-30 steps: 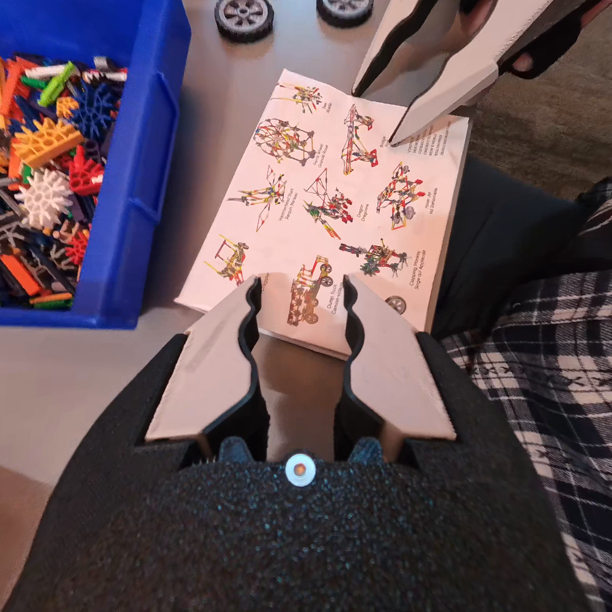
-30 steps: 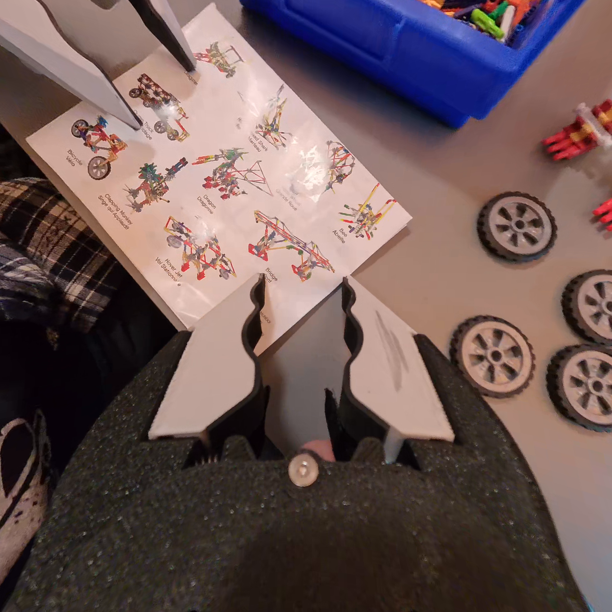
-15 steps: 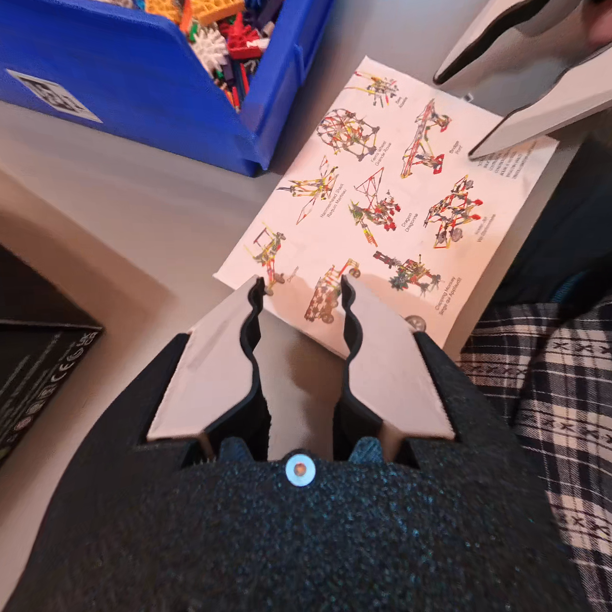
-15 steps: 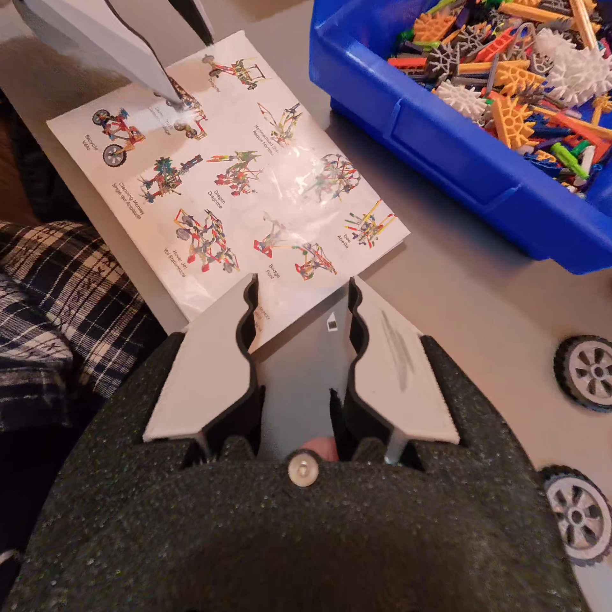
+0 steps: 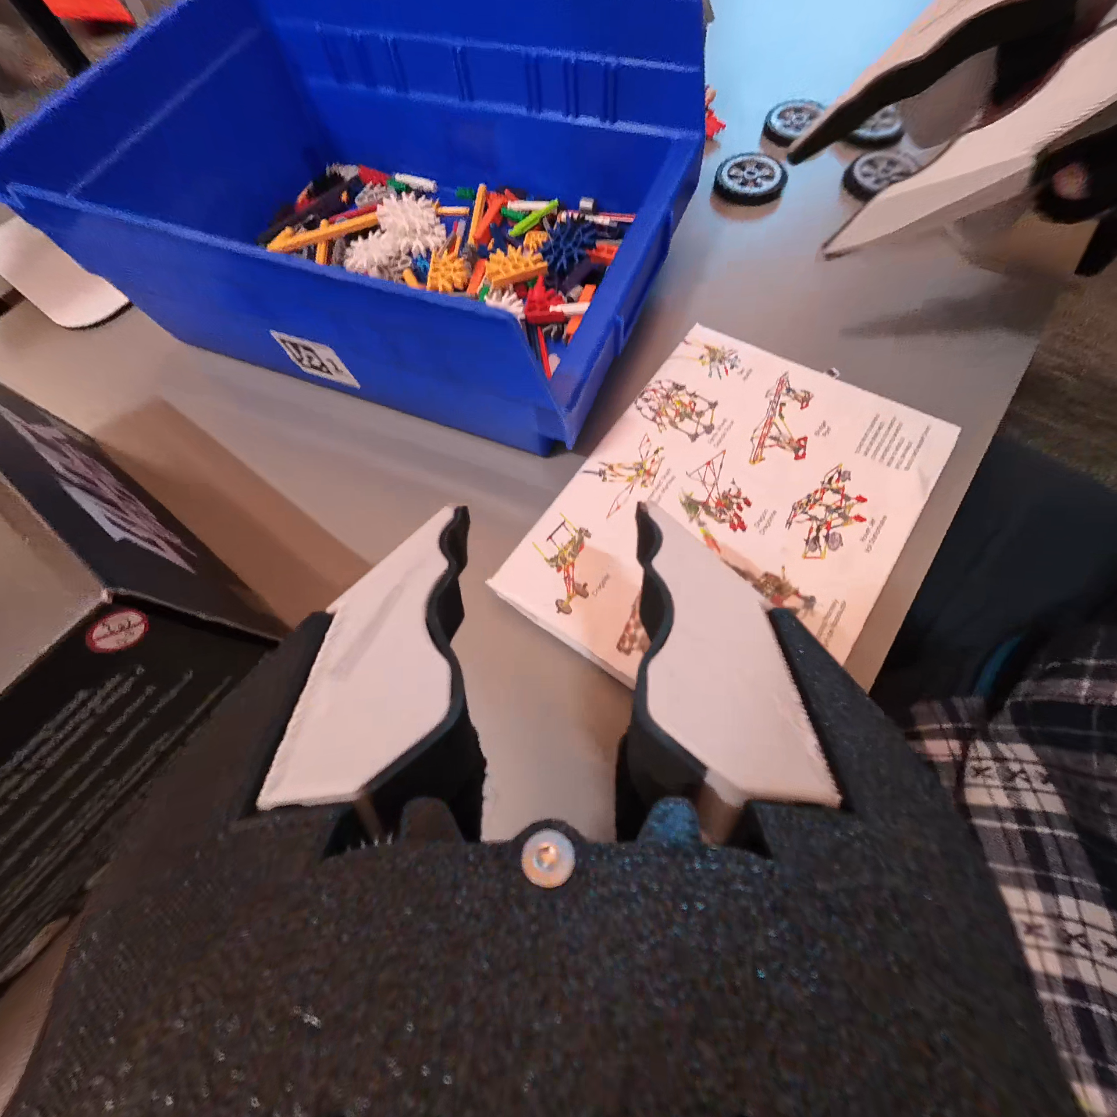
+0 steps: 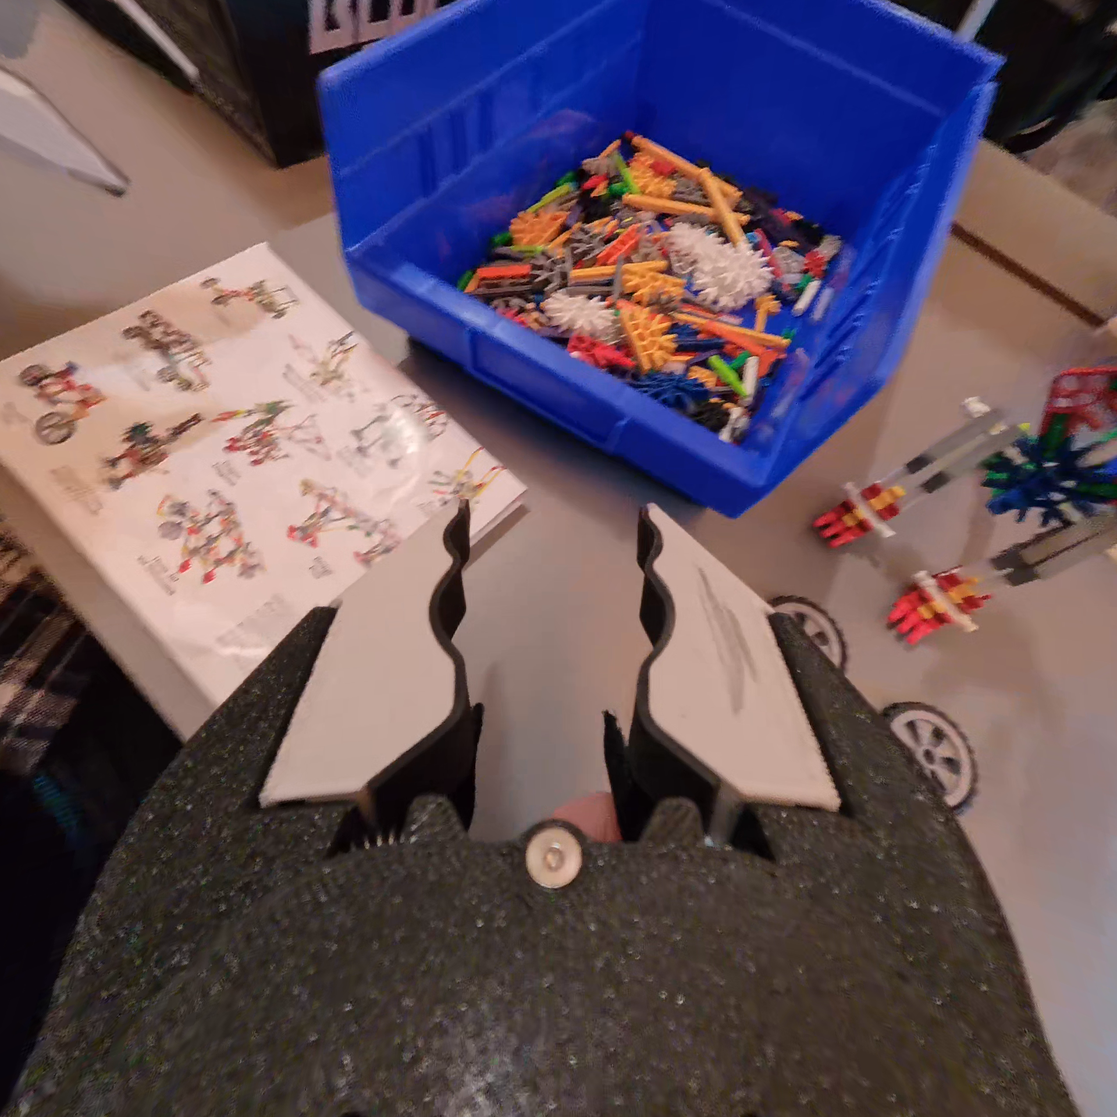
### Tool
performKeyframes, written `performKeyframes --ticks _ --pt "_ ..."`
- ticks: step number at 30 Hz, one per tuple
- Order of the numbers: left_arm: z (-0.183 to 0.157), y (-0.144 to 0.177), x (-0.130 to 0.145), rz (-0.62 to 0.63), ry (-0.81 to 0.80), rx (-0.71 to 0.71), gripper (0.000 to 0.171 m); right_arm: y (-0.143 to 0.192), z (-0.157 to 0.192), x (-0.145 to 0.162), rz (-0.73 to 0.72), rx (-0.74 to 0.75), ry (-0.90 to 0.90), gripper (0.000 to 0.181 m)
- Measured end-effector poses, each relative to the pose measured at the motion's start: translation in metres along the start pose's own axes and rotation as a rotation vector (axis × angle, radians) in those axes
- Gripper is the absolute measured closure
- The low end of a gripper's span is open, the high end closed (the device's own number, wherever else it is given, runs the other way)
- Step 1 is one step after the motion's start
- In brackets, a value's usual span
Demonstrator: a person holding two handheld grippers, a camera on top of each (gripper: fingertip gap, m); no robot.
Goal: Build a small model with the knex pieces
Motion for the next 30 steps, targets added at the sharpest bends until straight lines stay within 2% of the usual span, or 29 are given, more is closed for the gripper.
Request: performKeyframes --ticks 4,9,11,22,26,30 --pt "0.004 -0.015 -0.013 -0.026 -0.031 -0.006 0.114 -0.016 -0.022 -0.002 -0.004 0.052 -0.046 0.11" --pt "0.013 -0.039 -0.024 -0.032 -0.041 -0.014 0.11 -0.032 -0.04 -0.009 -0.03 0.119 -0.071 0.1" --pt "0.018 -0.047 -0.025 -0.017 -0.044 -0.041 0.109 -0.039 -0.043 -0.009 -0.031 0.101 -0.094 0.095" --pt "0.029 -0.062 -0.029 -0.004 -0.065 -0.053 0.116 -0.057 -0.052 -0.008 -0.023 0.07 -0.13 0.096" --pt "0.037 -0.063 -0.025 0.005 -0.054 -0.065 0.117 -0.054 -0.046 -0.009 -0.03 0.032 -0.138 0.105" --pt "0.046 -0.062 -0.02 -0.007 0.0 -0.042 0.118 -0.052 -0.036 -0.009 -0.02 0.008 -0.104 0.106"
Point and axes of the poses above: each gripper's, where its closed fingertips meet, y back along the fingers, x out of its underside, z = x × y across the jaws, the point moved 7 cm from there along y, back along the fingers, and after that the axes turned 5 degrees about x, right-handed, at the moved point
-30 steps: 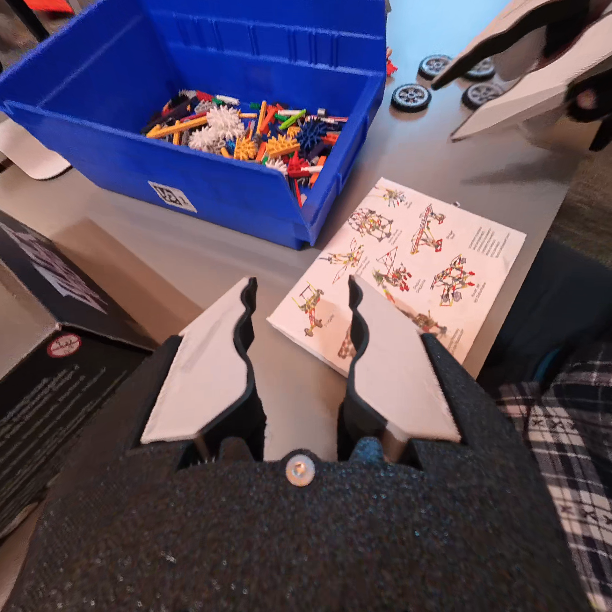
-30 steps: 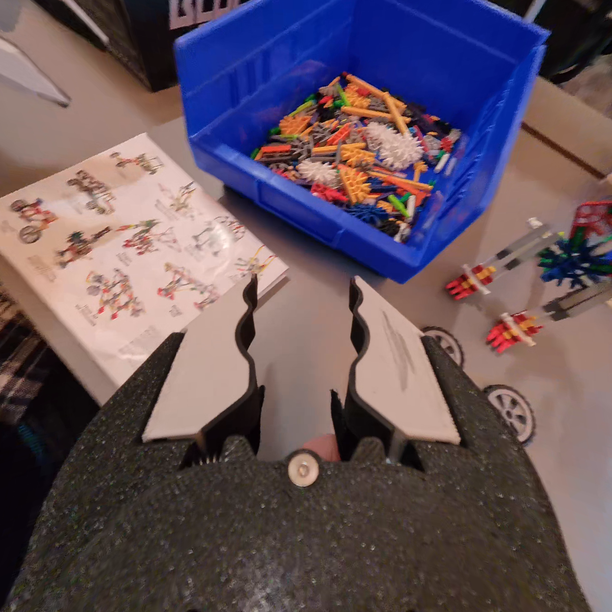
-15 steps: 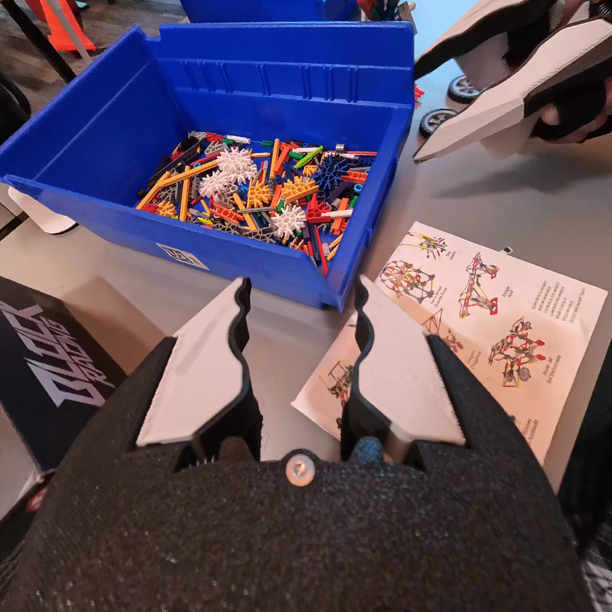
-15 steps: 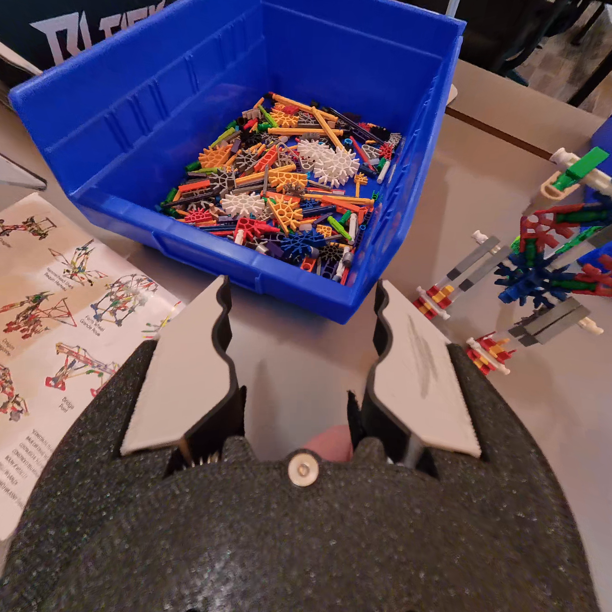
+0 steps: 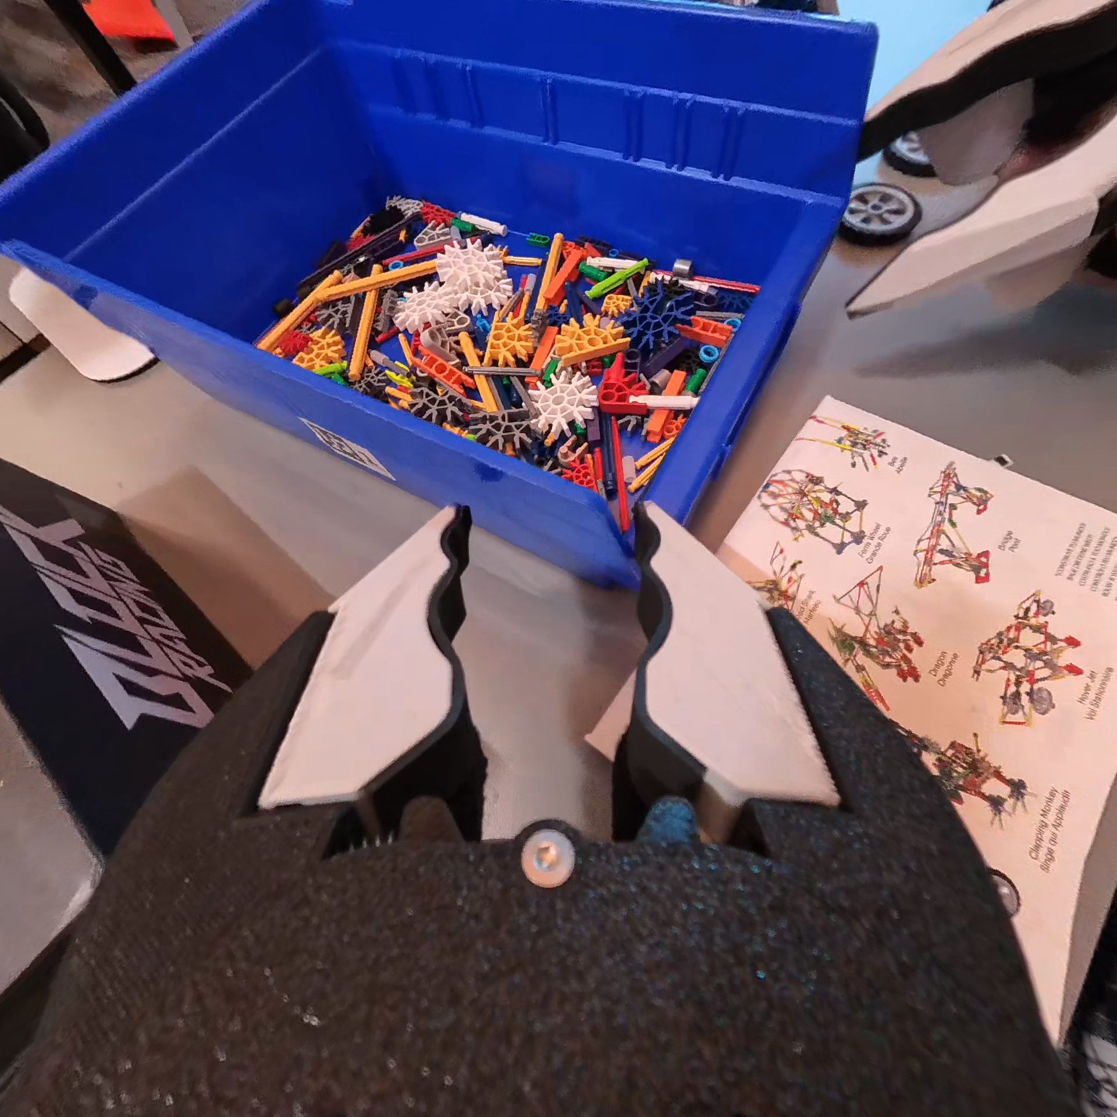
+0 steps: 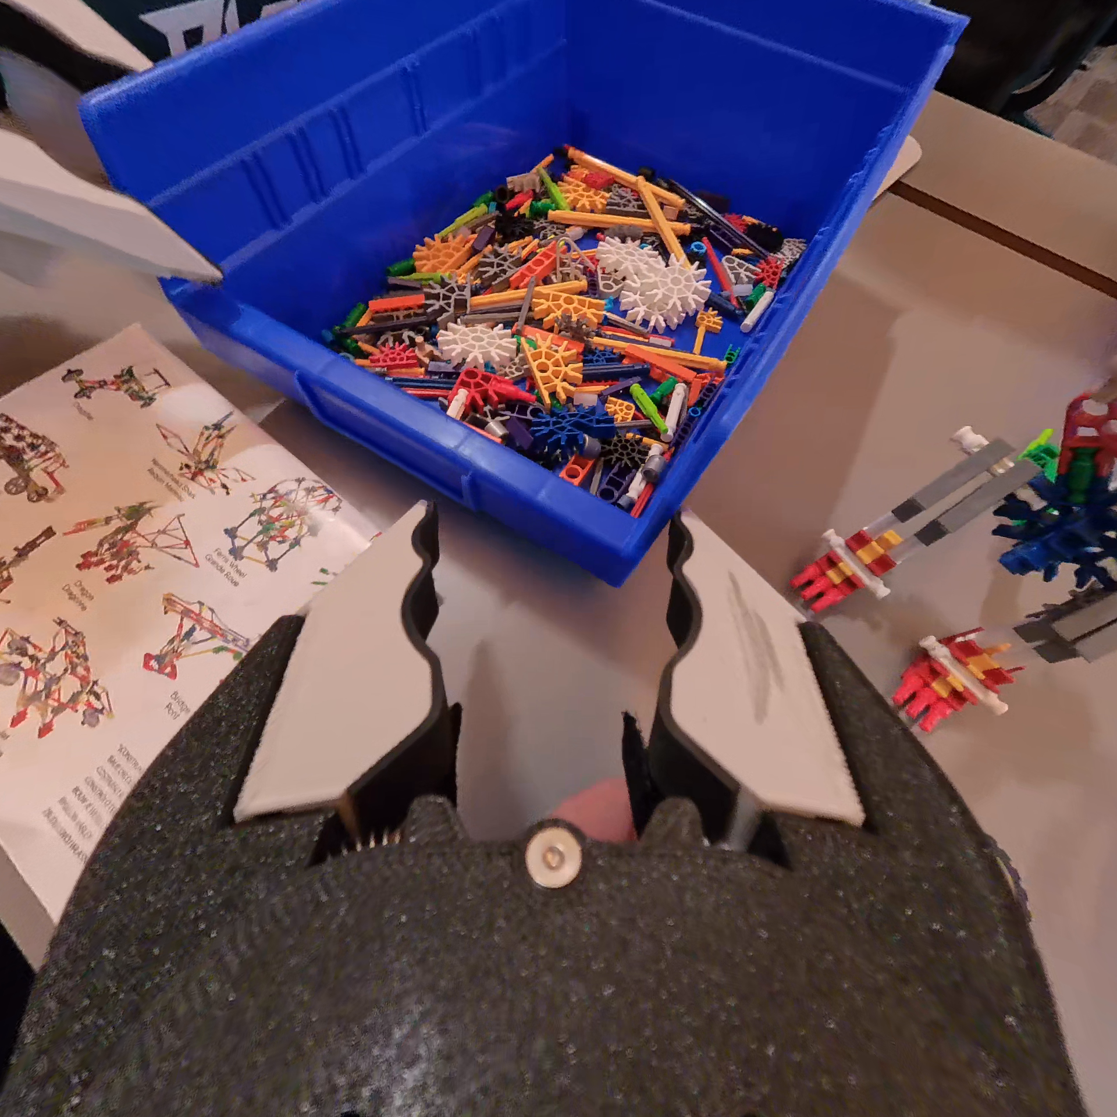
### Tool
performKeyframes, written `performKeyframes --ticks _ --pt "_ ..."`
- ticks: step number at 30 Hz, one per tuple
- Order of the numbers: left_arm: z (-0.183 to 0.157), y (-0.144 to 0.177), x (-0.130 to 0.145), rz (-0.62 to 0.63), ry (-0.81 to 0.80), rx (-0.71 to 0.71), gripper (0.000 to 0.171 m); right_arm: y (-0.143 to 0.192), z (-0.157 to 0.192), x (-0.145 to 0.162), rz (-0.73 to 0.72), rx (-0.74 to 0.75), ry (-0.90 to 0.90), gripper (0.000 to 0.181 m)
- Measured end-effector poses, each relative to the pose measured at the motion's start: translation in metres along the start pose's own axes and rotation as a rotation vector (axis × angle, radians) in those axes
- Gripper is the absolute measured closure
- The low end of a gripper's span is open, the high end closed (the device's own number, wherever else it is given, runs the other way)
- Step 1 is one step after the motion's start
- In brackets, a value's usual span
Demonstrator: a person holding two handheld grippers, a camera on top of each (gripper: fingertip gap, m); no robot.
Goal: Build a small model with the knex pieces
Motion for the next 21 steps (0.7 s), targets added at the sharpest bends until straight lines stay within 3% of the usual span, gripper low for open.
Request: performKeyframes --ticks 8,21 --pt "0.016 0.013 0.007 0.012 -0.005 -0.112 0.121 0.002 0.011 0.0 -0.024 -0.085 0.026 0.115" --pt "0.021 0.036 0.0 -0.078 -0.026 -0.151 0.121 0.003 0.0 -0.003 -0.101 -0.029 0.041 0.126"
Point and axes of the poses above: each gripper's, where its closed fingertips meet, y back along the fingers, x out of its underside, z = x × y across the jaws, the point moved 7 cm from there along y, back along the fingers, and after that the axes turned 5 degrees about x, right-handed, at the moved point
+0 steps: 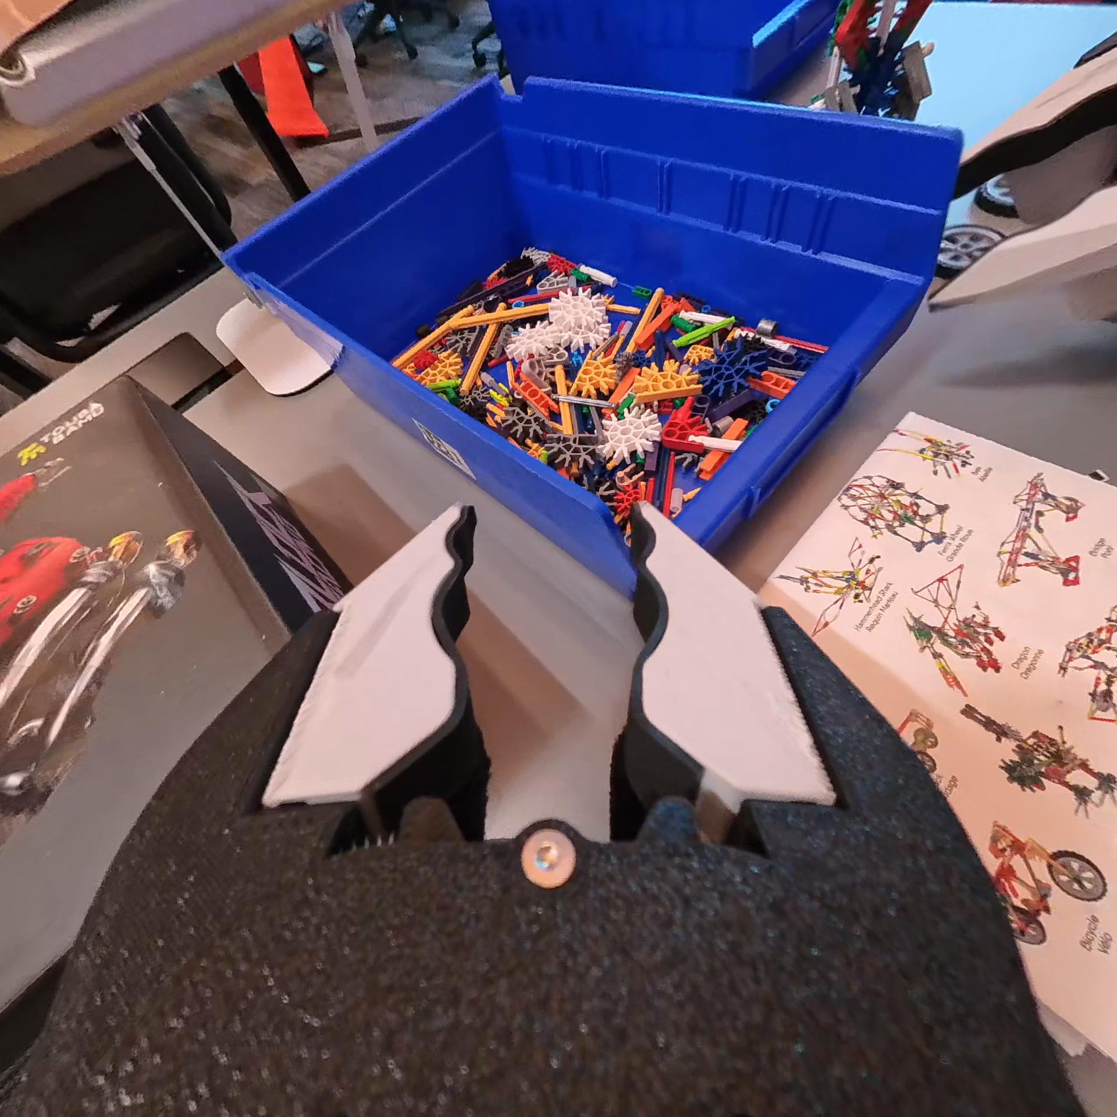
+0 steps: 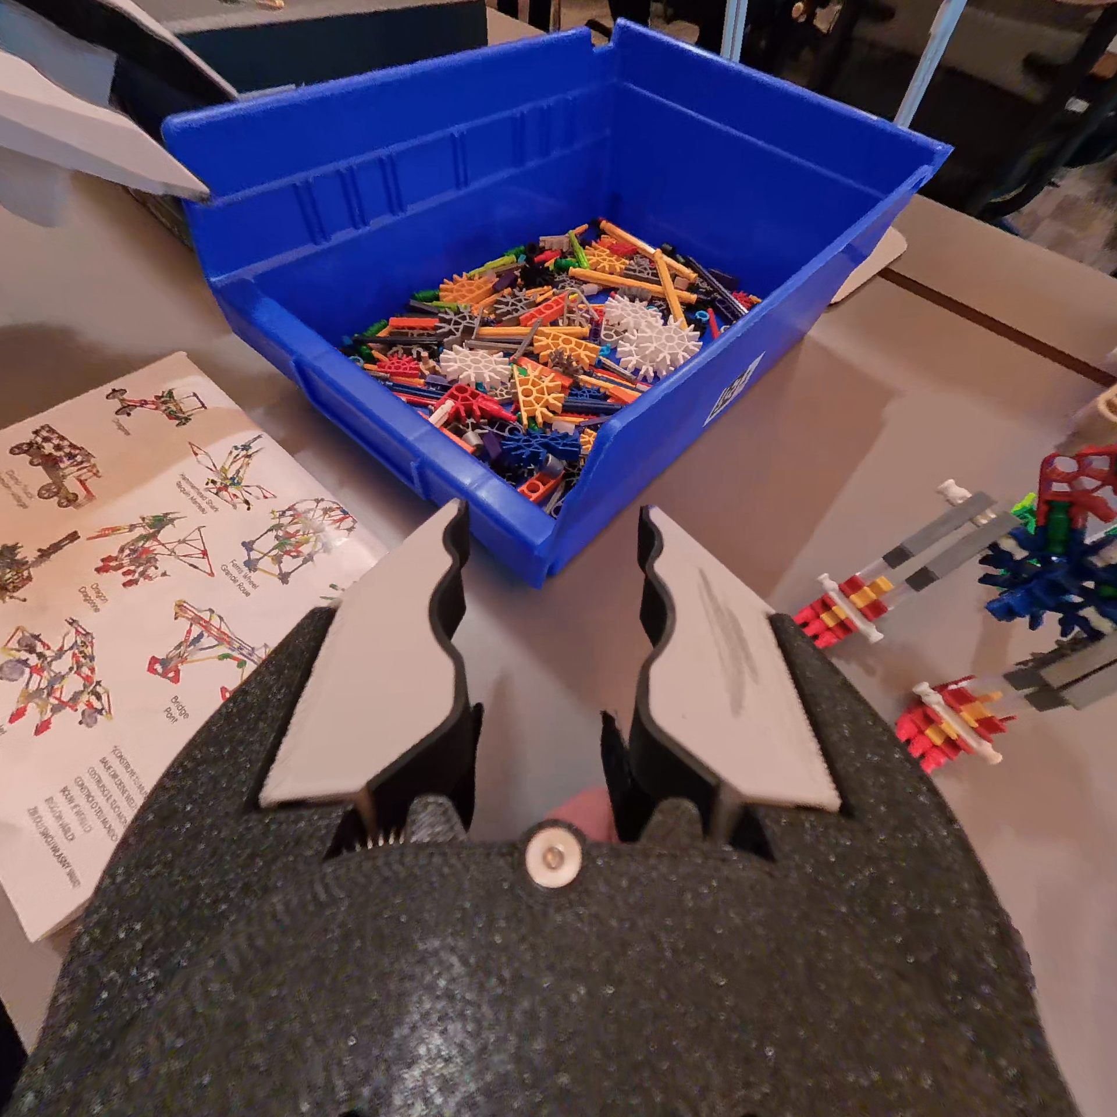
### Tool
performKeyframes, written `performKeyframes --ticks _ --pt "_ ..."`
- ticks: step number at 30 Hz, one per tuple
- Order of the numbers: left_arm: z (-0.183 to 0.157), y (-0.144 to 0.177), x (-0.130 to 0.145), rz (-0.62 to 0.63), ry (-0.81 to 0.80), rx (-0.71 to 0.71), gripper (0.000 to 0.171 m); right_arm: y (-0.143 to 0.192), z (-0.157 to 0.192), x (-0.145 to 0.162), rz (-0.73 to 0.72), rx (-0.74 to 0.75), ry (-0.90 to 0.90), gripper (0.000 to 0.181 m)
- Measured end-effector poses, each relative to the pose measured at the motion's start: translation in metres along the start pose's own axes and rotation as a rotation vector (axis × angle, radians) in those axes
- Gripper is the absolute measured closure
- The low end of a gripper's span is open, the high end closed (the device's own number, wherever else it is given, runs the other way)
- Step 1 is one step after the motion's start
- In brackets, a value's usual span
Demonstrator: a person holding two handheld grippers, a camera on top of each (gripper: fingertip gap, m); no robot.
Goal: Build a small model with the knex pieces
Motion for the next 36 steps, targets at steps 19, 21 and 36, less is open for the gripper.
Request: performKeyframes --ticks 19,21,36 --pt "-0.01 0.018 -0.019 -0.092 -0.116 0.006 0.118 -0.001 -0.01 0.002 -0.157 0.068 0.005 0.126" --pt "-0.009 0.019 -0.024 -0.095 -0.129 0.005 0.118 0.0 -0.01 0.0 -0.179 0.057 -0.003 0.126" --pt "-0.004 0.008 -0.056 -0.028 -0.318 -0.012 0.12 0.014 -0.016 -0.003 -0.328 0.117 0.021 0.136"
Point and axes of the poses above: each gripper's, where its closed fingertips meet, y back along the fingers, x out of its underside, z = x × y across the jaws, the point moved 7 cm from there along y, back along the fingers, and after that the axes turned 5 degrees about x, right-handed, at the moved point
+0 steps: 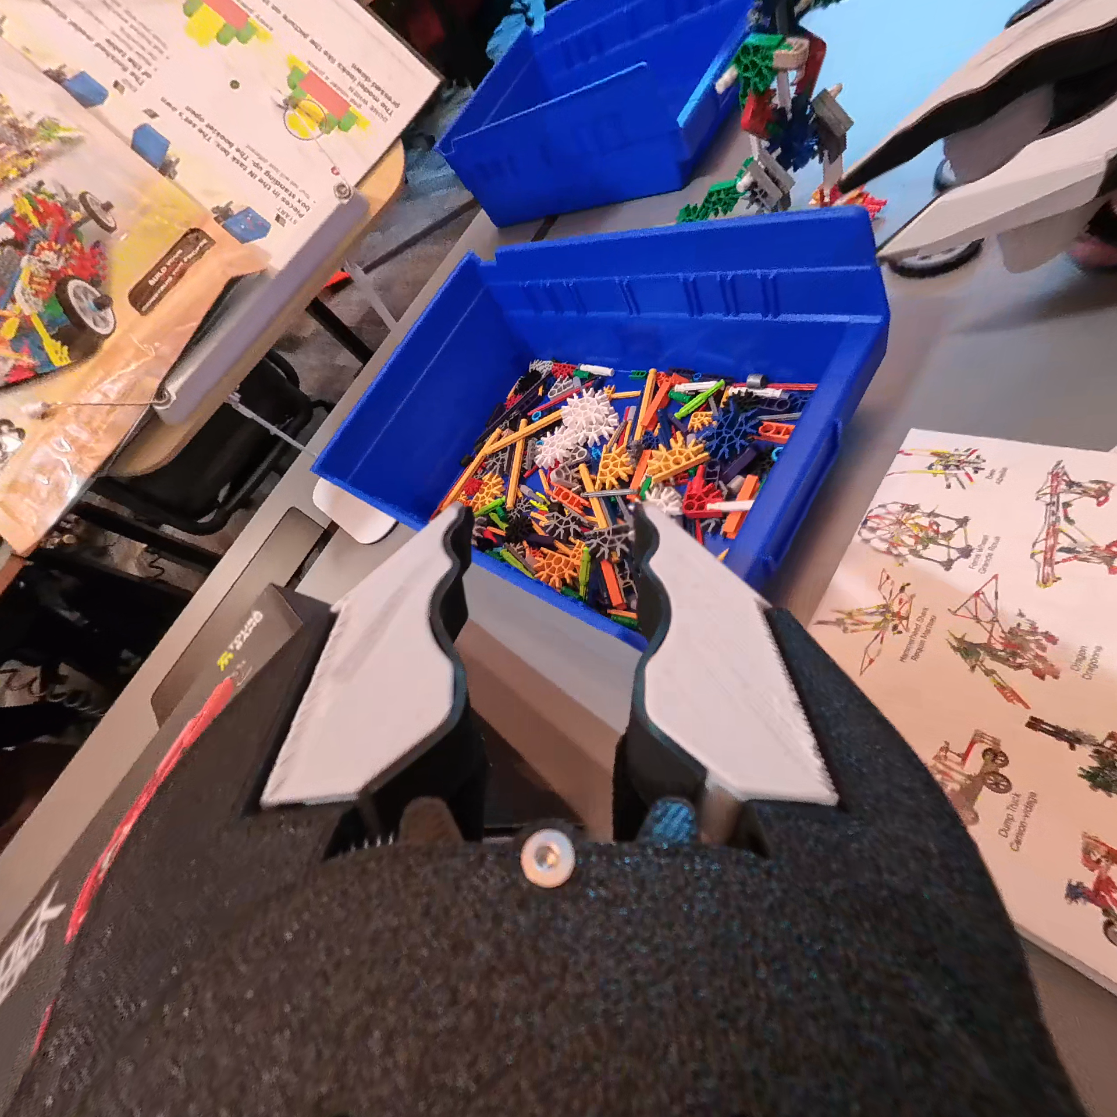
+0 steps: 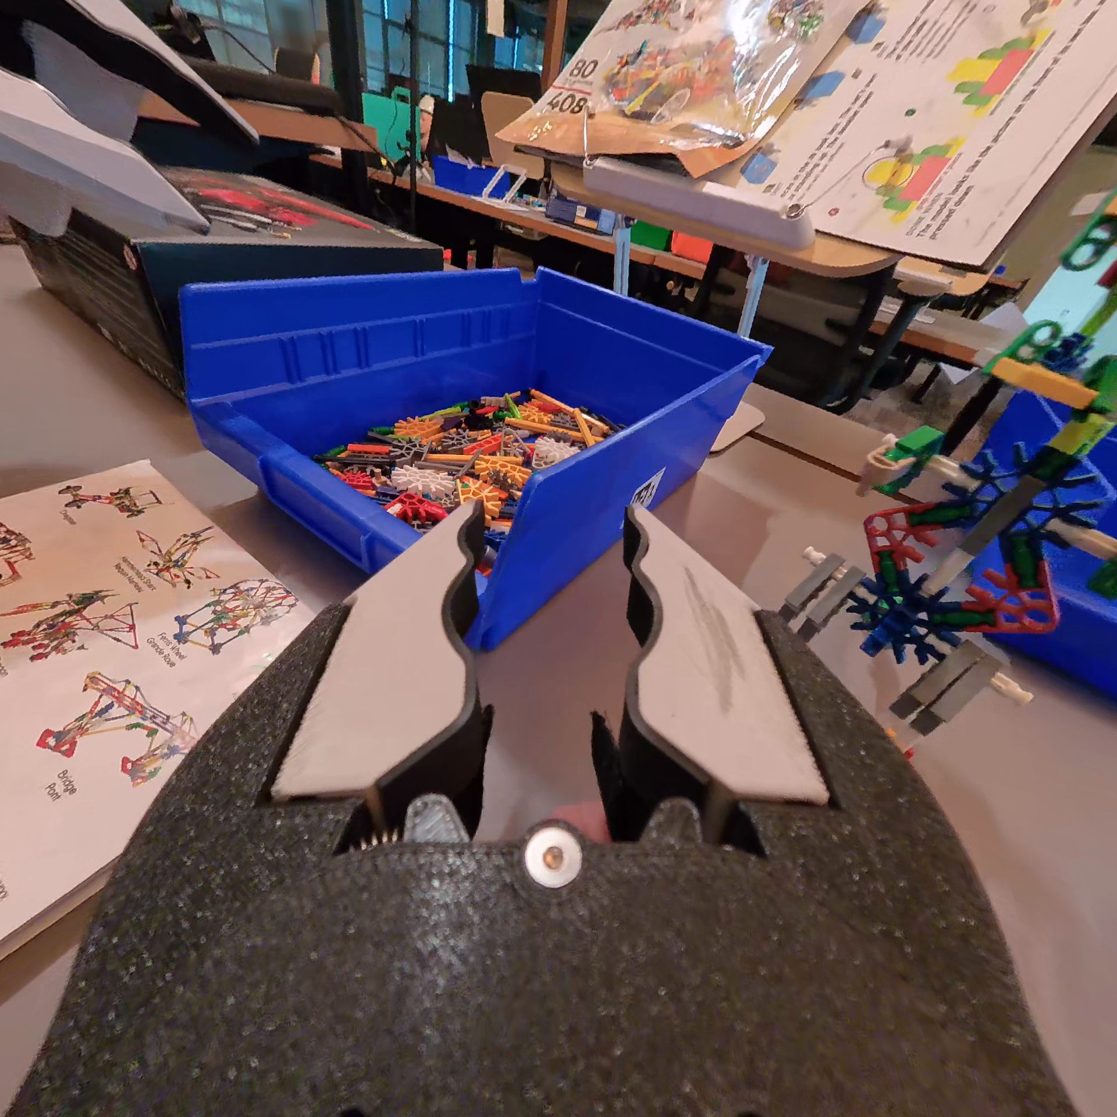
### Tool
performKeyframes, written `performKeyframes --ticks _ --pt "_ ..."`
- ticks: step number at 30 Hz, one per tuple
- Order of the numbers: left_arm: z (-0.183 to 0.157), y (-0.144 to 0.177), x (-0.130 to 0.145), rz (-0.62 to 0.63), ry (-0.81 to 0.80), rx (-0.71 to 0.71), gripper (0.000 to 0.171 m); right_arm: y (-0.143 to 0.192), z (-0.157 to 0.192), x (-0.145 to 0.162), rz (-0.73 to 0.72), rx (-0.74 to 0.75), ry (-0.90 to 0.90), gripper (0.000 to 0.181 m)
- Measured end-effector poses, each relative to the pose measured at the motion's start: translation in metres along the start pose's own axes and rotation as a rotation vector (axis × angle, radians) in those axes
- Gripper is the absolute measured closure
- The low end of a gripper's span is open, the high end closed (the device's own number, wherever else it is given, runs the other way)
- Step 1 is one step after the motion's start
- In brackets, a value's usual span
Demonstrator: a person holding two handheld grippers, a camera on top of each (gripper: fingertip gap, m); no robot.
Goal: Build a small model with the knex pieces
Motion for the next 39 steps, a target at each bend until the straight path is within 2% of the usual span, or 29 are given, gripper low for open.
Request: performKeyframes --ticks 6,10,14,17,21,27,33,39 --pt "0.008 -0.004 -0.006 0.014 -0.028 -0.002 0.12 0.004 -0.005 -0.002 -0.042 0.025 -0.014 0.136" --pt "0.02 -0.011 -0.006 0.078 -0.065 -0.041 0.113 0.004 -0.009 -0.002 -0.043 0.044 -0.02 0.137" --pt "0.028 -0.02 -0.01 0.118 -0.109 -0.019 0.113 0.006 -0.011 -0.002 -0.053 0.057 -0.02 0.137" --pt "0.032 -0.027 -0.017 0.137 -0.145 0.014 0.115 0.006 -0.01 -0.002 -0.058 0.056 -0.017 0.137" --pt "0.029 -0.042 -0.031 0.137 -0.187 0.089 0.127 0.006 -0.009 -0.002 -0.057 0.052 -0.006 0.14" --pt "-0.002 -0.087 -0.055 0.201 -0.187 0.208 0.124 0.007 -0.011 -0.002 -0.064 0.06 -0.01 0.14" --pt "-0.028 -0.148 -0.048 0.326 -0.11 0.391 0.131 0.008 -0.012 -0.003 -0.076 0.056 -0.02 0.141" --pt "-0.028 -0.174 -0.038 0.447 -0.13 0.427 0.14 0.009 -0.011 -0.003 -0.078 0.046 -0.018 0.141"
Point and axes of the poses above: each gripper's, where its closed fingertips meet, y back along the fingers, x out of its underside, z = x × y across the jaws, the point moved 7 cm from there along y, back along the fingers, and after that the axes turned 5 degrees about x, right-handed, at the moved point
